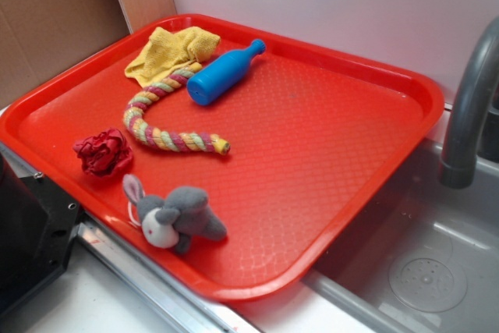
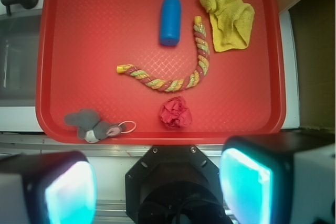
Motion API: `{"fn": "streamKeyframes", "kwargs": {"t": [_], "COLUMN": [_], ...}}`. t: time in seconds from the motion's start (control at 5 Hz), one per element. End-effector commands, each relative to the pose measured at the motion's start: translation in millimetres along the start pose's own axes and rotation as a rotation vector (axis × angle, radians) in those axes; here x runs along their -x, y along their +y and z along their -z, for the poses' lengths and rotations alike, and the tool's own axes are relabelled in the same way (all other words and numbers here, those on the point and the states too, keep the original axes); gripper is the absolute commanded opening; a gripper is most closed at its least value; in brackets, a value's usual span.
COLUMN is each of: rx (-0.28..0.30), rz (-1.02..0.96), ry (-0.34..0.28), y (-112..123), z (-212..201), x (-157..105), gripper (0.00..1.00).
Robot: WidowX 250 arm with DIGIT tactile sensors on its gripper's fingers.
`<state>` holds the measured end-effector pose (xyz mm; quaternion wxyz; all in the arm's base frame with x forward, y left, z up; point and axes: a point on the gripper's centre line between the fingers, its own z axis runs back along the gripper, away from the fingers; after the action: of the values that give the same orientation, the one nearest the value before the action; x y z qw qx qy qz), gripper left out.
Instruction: Grab the gray animal.
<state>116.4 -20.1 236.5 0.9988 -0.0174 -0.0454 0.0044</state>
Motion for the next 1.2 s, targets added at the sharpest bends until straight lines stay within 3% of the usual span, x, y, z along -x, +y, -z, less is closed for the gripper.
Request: {"fn": "streamKeyframes", "kwargs": {"t": [0.0, 0.2, 0.6, 1.0], "rx": [0.000, 0.064, 0.120, 0.124], "rz": [0.000, 0.063, 0.222, 0.379], "ry": [0.000, 0.001, -0.052, -0.040], "y": [0, -11, -38, -73], "z": [0, 17, 61, 116], "x": [0, 4, 6, 2], "gripper": [1.00, 1.00, 1.00, 1.00]}}
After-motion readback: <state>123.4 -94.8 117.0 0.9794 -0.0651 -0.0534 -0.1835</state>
